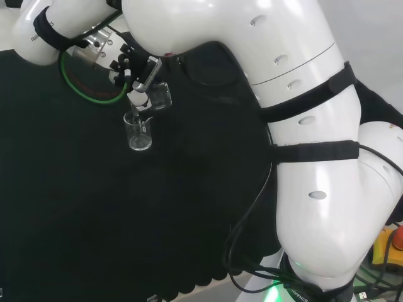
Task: Pour the water from the handheld beaker into the one on the table.
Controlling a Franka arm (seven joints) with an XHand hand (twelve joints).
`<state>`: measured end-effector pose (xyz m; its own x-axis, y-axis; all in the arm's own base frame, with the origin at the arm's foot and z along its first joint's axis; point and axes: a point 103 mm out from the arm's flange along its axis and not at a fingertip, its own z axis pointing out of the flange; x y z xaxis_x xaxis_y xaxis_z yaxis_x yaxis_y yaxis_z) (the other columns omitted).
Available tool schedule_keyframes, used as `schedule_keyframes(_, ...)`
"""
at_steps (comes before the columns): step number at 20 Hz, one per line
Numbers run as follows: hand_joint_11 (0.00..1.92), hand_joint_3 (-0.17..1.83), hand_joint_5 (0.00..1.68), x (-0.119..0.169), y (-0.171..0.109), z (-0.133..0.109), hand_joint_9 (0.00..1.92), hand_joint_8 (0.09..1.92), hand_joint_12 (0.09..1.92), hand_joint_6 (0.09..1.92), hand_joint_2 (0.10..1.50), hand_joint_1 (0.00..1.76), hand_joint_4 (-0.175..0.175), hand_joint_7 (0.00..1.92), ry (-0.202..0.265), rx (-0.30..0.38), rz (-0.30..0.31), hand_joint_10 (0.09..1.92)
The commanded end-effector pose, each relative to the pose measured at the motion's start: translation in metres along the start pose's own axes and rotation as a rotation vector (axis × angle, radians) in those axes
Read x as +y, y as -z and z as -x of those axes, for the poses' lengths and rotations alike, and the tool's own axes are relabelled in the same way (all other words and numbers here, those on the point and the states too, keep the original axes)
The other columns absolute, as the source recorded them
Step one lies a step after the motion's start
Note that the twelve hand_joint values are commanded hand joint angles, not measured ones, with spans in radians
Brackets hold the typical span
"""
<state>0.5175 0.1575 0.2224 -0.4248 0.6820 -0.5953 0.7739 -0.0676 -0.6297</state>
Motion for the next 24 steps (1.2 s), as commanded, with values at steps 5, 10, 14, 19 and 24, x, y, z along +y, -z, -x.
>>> schedule_keyframes(5,1.07,-0.17,0.97,0.0012,-0.0006,-0.0016,1.31,0.65,0.79,1.02,1.12,1.28,-0.128,1.29,0.004,-0.002,-0.005,1.03)
schedule_keyframes(10,1.07,-0.17,0.97,0.0023,-0.002,-0.0004,1.31,0.64,0.79,1.02,1.12,1.28,-0.128,1.29,0.005,0.002,-0.003,1.03)
schedule_keyframes(14,1.07,-0.17,0.97,0.0037,-0.0043,0.004,1.31,0.64,0.79,1.02,1.12,1.28,-0.128,1.29,0.01,0.001,-0.005,1.03)
schedule_keyframes(19,1.07,-0.17,0.97,0.0029,-0.0041,0.003,1.31,0.64,0.79,1.02,1.12,1.28,-0.128,1.3,0.004,0.003,-0.004,1.03)
schedule_keyframes(24,1.07,-0.17,0.97,0.0036,-0.0058,0.0043,1.31,0.64,0.79,1.02,1.12,1.28,-0.128,1.3,0.01,0.012,0.0,1.03)
